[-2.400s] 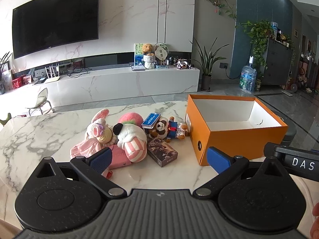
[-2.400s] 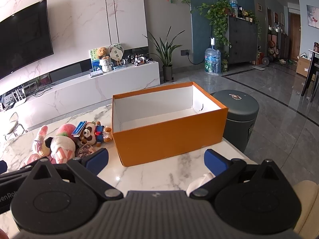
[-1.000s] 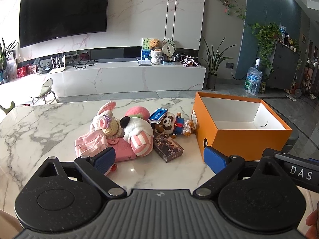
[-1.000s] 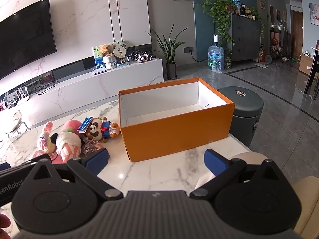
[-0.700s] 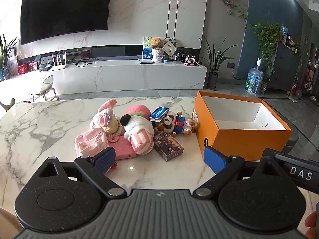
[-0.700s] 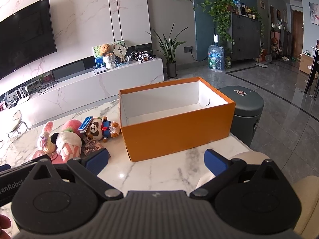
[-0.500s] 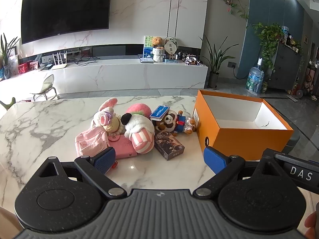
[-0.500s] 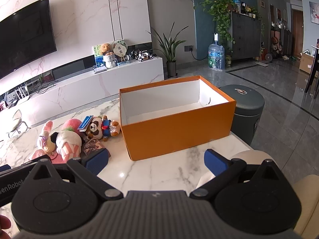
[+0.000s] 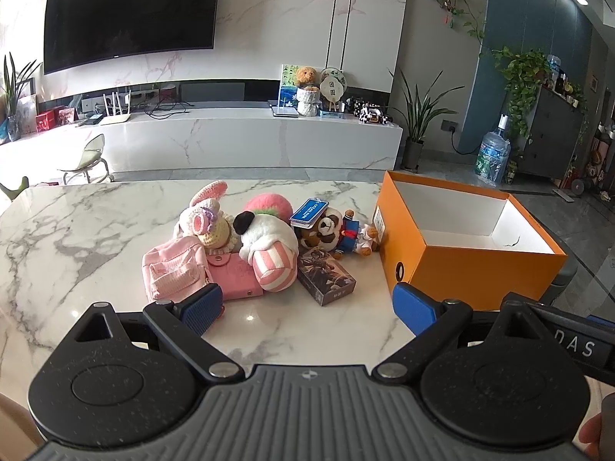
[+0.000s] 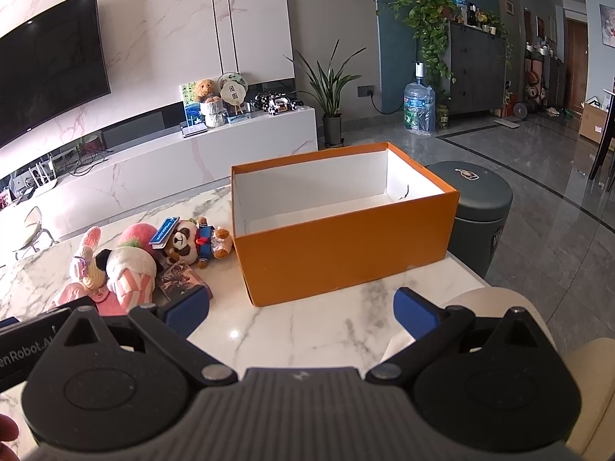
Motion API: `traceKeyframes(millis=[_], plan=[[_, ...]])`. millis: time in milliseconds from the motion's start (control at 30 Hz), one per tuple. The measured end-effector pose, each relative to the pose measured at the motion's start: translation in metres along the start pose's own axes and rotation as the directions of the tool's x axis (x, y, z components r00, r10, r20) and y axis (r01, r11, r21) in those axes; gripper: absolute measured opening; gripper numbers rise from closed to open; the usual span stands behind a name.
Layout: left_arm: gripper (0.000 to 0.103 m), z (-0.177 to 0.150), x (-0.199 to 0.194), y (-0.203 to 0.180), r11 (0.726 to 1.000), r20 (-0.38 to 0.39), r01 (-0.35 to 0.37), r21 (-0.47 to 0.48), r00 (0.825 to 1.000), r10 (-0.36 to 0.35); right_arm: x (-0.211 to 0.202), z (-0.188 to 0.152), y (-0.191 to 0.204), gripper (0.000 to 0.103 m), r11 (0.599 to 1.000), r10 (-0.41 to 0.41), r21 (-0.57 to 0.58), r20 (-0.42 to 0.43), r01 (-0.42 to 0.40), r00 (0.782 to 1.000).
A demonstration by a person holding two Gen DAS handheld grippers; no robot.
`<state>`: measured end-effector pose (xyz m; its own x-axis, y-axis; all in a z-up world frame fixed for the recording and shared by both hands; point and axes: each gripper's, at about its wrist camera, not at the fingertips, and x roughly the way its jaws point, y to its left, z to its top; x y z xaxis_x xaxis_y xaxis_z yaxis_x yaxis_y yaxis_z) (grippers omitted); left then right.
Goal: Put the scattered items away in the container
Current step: 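Reach the left tool to the pink bag while the right tool reaches the panda plush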
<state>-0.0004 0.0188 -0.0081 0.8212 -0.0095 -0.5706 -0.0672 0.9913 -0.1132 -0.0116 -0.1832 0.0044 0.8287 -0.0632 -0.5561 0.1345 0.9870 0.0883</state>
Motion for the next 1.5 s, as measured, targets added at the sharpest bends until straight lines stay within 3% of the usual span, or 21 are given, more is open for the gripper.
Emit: traceKeyframes(millis=[333,467,767,1033,1200,1500], plan=[[0.103,0.001,0.009,0.013,0.999,-0.015,-0.013,-0.041,1.000,0.013,0.011,-0.005,0.002,0.103,0.998,0.053,0.020,0.001,-0.053,0.999],[0.103,0.002,0.016,0.020,0.998,-0.016,-0.041,-0.058,0.999,0.040,0.016,-0.009,-0.001,0.103,0.992,0.113,0.051,0.042,-0.115,0.993],[0.103,0.003,0.042,0.039,0.994,-0.028,-0.104,-0.014,0.994,0.103,0.052,-0.004,0.024,0.103,0.978,0.200,-0.047,-0.040,-0.202,0.979],[0.103,0.016,0.074,0.063,0.990,-0.039,-0.144,0.000,0.989,0.144,0.092,0.004,0.065,0.101,0.946,0.292,-0.111,-0.126,-0.306,0.948],[0.103,0.018,0.099,0.088,0.979,-0.054,-0.202,-0.022,0.978,0.201,0.120,0.008,0.095,0.088,0.912,0.350,-0.167,-0.151,-0.373,0.924],[0.103,0.008,0.141,0.123,0.954,-0.112,-0.289,-0.082,0.954,0.279,0.181,0.006,0.144,0.082,0.865,0.416,-0.201,-0.225,-0.459,0.881]])
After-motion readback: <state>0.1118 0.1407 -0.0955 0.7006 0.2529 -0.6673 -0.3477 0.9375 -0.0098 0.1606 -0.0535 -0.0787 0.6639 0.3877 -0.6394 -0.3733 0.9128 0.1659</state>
